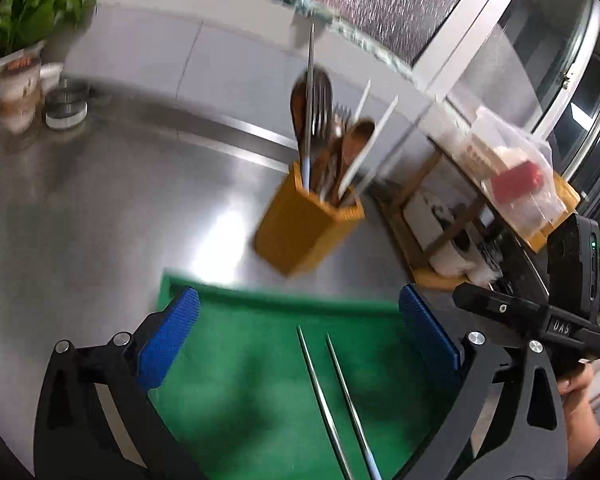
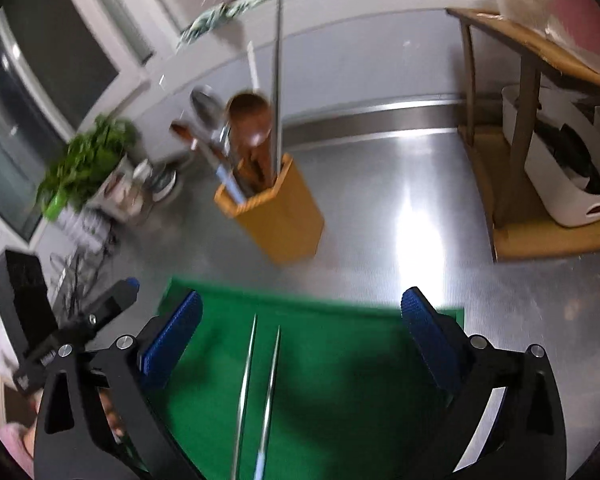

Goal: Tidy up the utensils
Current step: 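Move both grippers back over the green tray, then grasp a steel chopstick with the left gripper while the right gripper grasps the other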

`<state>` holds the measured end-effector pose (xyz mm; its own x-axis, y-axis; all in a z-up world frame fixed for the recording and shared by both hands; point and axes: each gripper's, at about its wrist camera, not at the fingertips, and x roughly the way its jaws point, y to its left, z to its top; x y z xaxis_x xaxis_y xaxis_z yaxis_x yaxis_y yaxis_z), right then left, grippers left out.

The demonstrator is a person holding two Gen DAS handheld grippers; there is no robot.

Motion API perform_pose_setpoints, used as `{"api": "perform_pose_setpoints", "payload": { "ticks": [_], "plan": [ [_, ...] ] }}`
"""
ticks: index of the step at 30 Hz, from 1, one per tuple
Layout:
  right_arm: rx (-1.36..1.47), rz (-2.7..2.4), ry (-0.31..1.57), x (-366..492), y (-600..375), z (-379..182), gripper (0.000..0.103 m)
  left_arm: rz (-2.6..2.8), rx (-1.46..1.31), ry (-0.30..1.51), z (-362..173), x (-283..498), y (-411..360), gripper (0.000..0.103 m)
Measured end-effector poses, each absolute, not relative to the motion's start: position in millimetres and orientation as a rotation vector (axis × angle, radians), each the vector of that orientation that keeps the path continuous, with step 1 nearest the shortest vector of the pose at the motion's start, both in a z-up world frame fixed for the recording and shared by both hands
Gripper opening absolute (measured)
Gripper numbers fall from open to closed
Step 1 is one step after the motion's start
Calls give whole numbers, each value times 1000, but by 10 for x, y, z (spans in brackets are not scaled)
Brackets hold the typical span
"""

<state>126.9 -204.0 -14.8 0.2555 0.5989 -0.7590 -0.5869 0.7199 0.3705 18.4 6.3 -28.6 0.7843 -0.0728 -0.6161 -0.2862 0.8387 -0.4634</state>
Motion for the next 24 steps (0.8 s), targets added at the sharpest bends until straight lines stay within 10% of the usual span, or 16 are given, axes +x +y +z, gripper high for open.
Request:
{"api": "perform_pose_setpoints", "payload": {
  "ticks": [7,9,12,16,24],
  "plan": [
    [-60,865,1265,940,-2030,-398,92,117,-621,953,-529,31,-144,95],
    [-118,849,1329,866,-1986,-524,60,115,-646,1011,-621,-13,-182,94],
    [-174,851,1385,745,-1905,-689,31,109,-651,1046,-700,-46,-242,70],
    [-200,894,1413,595,-1789,-797,25,102,-673,1098,-808,-63,-289,20],
    [-299,875,1420,424,-1660,-942,23,71,-709,1151,-914,18,-372,12]
  ]
}}
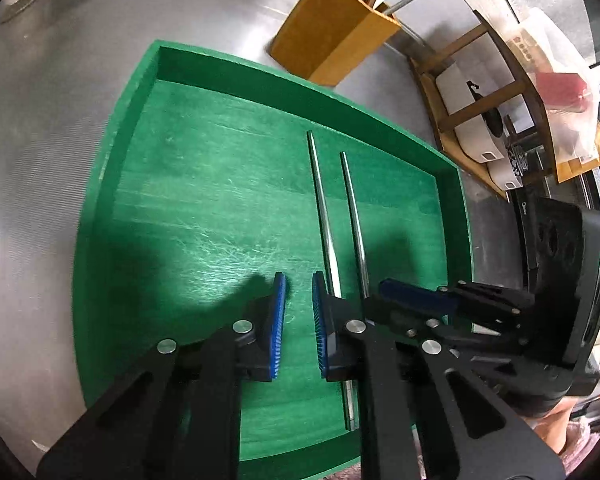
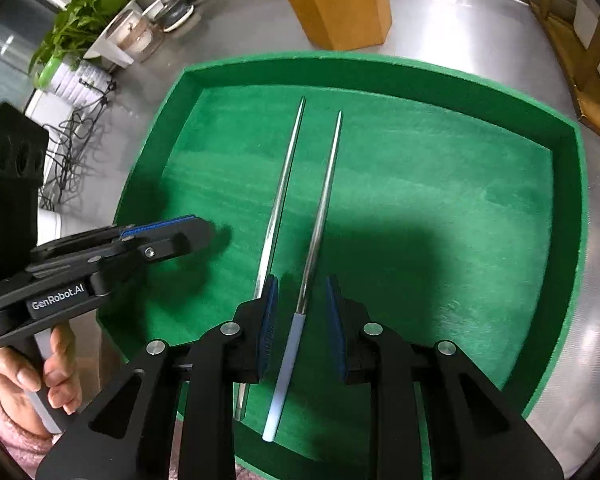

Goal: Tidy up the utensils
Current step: 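Grasp a steel chopstick with the left gripper while the right gripper grasps the other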

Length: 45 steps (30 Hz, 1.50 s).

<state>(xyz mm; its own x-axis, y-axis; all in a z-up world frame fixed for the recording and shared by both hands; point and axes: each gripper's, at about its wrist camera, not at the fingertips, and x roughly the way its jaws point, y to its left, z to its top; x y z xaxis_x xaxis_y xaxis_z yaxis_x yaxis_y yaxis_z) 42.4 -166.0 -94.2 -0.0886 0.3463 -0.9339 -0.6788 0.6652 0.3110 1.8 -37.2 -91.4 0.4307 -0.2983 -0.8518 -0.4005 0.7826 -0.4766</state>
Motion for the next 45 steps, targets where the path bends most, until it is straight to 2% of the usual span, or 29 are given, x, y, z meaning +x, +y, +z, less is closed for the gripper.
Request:
{"api": "perform_pose_setpoints", "payload": {
  "ticks": [5,6,8,10,17,21,29,40,45],
  "plan": [
    [-401,825,1409,399,-1611,-913,16,46,-680,1197,-928,131,-457,11],
    [-404,809,1420,423,-1629,-918,10,39,-669,1209,-930,161,-486,12],
    [-391,782,1454,488,-1685,-937,6,27,-644,1236,-931,237,-568,14],
    [-360,772,1497,562,-1739,-964,5,27,-627,1269,-943,305,-631,20],
    [-256,738,1613,732,-1829,-1027,5,67,-544,1368,-981,490,-839,25],
    [-252,720,1646,710,-1877,-1033,5,132,-436,1422,-975,559,-946,16],
    [-322,688,1685,736,-1852,-1020,5,188,-370,1499,-996,646,-1035,12],
    [-430,661,1664,658,-1615,-971,6,178,-463,1493,-1031,654,-863,5],
    [-352,683,1685,670,-1650,-957,6,146,-595,1436,-1048,547,-680,4]
  ]
}}
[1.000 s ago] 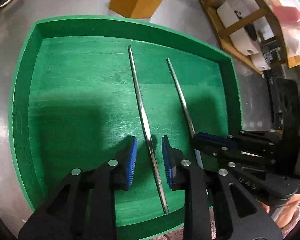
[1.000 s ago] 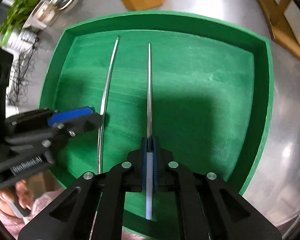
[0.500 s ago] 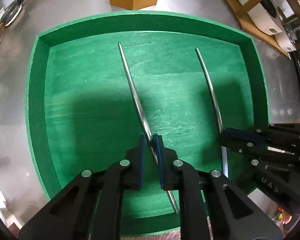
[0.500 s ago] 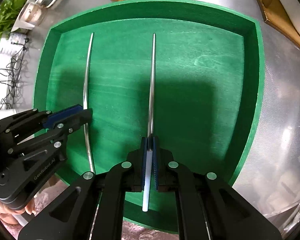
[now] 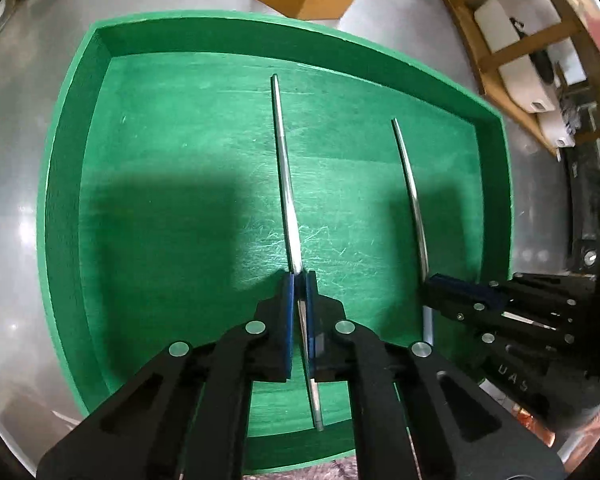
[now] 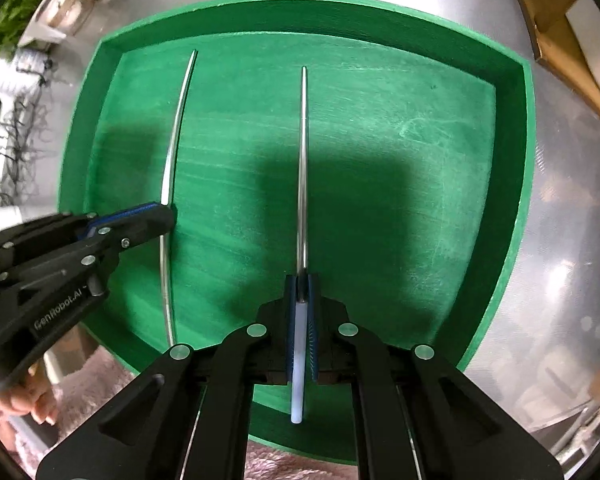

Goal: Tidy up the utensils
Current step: 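Grasp a steel chopstick with the left gripper while the right gripper grasps the other, then lift both steel chopsticks over the wooden holder with both grippers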

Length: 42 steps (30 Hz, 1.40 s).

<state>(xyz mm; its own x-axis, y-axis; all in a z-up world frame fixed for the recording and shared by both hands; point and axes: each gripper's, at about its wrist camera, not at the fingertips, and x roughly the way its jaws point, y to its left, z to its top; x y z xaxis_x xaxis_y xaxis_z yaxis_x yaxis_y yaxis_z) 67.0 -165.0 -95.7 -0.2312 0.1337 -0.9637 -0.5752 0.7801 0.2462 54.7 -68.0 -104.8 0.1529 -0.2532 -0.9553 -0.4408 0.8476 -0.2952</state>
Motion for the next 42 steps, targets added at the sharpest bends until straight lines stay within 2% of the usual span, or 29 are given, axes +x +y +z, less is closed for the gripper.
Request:
{"api": "perform_pose_setpoints", "payload": {
  "ticks": [6,11,21,26,42],
  "plan": [
    [-281,726,1643,770,-1828,-725,6,101,-631,1359,-916,366,-616,3],
    [-248,764,1536,776,-1903,-558,6,76,-596,1245,-650,233,-600,3],
    [-237,787,1178,564,-1962,-410,6,82,-510,875,-262,-145,-357,4],
    [-175,755,1031,554,-1921,-319,6,109,-507,748,-201,-200,-247,4],
    [111,748,715,1176,-1719,137,6,114,-418,457,134,297,15,4]
  ]
}}
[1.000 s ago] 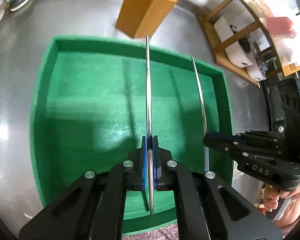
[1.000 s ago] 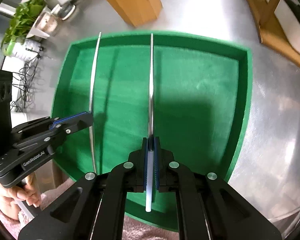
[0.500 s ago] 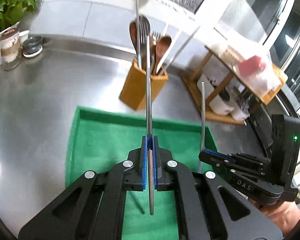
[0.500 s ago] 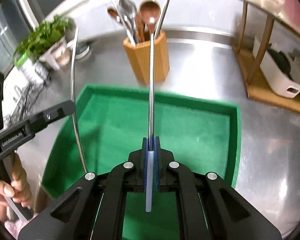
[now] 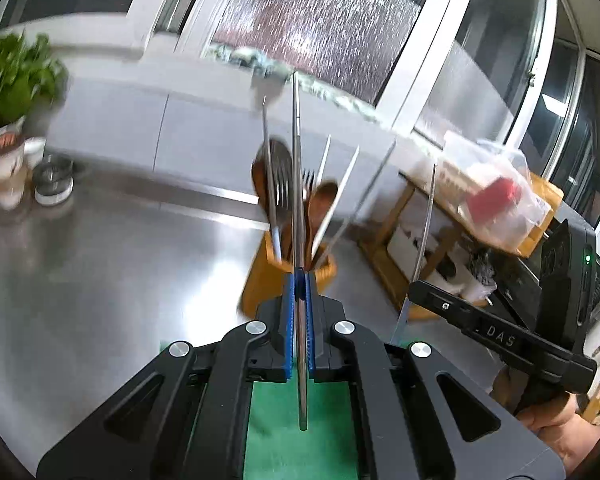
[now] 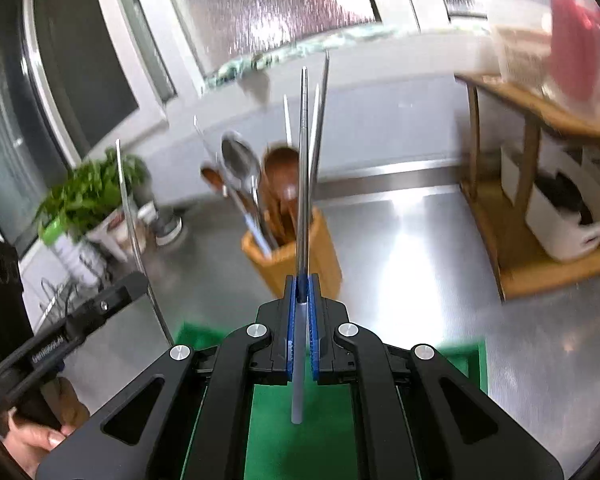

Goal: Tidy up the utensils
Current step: 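Lift both steel chopsticks over the wooden holder with both grippers, then lower the steel chopsticks into the holder while both grippers open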

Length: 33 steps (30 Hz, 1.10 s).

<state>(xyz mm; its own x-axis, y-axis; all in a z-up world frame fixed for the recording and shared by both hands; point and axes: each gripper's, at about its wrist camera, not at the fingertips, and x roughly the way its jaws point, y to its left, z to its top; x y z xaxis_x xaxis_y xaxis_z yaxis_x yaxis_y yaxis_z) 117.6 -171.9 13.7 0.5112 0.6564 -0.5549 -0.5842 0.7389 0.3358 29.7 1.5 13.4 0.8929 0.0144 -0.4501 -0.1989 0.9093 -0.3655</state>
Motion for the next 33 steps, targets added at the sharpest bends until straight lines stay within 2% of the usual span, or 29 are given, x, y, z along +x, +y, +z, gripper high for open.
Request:
{"api": "perform_pose_setpoints", "payload": {
  "ticks": [7,12,20,33],
  "plan": [
    [173,757,569,1532,-1511,460,6,102,-387,313,358,641,191,4],
    [209,758,541,1748,-1352,526,6,100,-403,244,412,935,285,4],
    [185,719,557,1955,-1212,347,6,93,-420,250,204,1221,321,4],
    [146,748,597,1839,-1207,8,6,70,-422,266,-193,1077,303,4]
  ]
}}
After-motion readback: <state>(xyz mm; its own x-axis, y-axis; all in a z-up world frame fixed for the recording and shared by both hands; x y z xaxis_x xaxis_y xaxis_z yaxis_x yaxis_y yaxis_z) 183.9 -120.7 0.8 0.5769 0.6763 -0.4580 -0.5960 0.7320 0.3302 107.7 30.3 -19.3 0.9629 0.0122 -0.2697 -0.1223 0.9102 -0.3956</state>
